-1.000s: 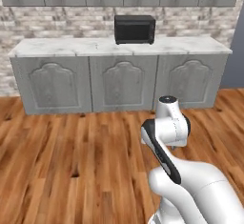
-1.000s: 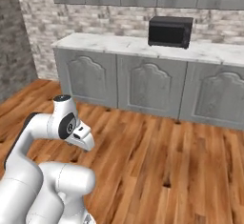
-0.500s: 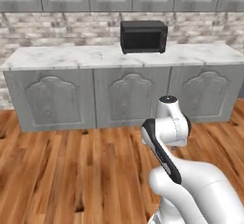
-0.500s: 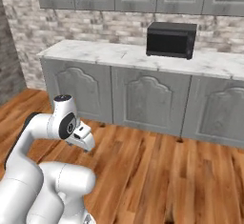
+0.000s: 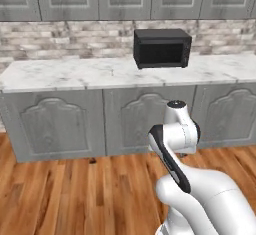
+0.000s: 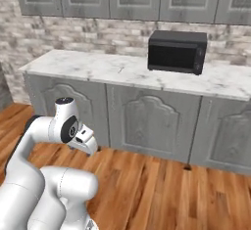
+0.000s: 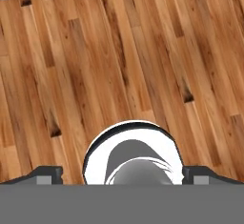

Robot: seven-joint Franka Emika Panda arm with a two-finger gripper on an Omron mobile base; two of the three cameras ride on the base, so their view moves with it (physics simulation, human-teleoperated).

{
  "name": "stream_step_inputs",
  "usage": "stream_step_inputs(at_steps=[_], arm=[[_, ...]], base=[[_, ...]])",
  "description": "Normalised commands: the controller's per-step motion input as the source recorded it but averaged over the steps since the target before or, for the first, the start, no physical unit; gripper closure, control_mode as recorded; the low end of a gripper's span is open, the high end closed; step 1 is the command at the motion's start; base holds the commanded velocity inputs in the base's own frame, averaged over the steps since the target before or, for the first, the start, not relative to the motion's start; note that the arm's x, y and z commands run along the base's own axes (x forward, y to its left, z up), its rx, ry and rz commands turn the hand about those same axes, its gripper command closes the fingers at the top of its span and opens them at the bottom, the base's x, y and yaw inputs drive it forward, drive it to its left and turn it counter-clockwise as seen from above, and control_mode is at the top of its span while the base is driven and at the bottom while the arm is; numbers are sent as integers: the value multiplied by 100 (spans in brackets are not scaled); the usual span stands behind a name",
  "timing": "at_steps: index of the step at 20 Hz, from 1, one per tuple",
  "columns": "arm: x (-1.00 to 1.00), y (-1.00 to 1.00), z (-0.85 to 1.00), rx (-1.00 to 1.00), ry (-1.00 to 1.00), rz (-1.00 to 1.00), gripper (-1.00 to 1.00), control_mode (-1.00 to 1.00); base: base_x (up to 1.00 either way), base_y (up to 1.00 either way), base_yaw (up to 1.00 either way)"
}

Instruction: Organize the utensils by type. Pick up the wooden spoons from the counter and place them in the open cabinet. Then pick up the metallic utensils from the counter and place them in the open drawer.

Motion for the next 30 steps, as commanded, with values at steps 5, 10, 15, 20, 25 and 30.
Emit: stream_step_inputs(at_steps=[5, 10, 15, 20, 25, 30], arm=[[0, 0, 0, 0, 0, 0, -100, 100], [0, 0, 0, 0, 0, 0, -100, 100], [0, 0, 0, 0, 0, 0, -100, 100], [0, 0, 0, 0, 0, 0, -100, 100], [0, 0, 0, 0, 0, 0, -100, 100], [0, 0, 0, 0, 0, 0, -100, 100]], base=[[100, 33, -8], [100, 35, -6], [96, 38, -4], [85, 44, -15], [69, 32, -11], [47, 22, -4]])
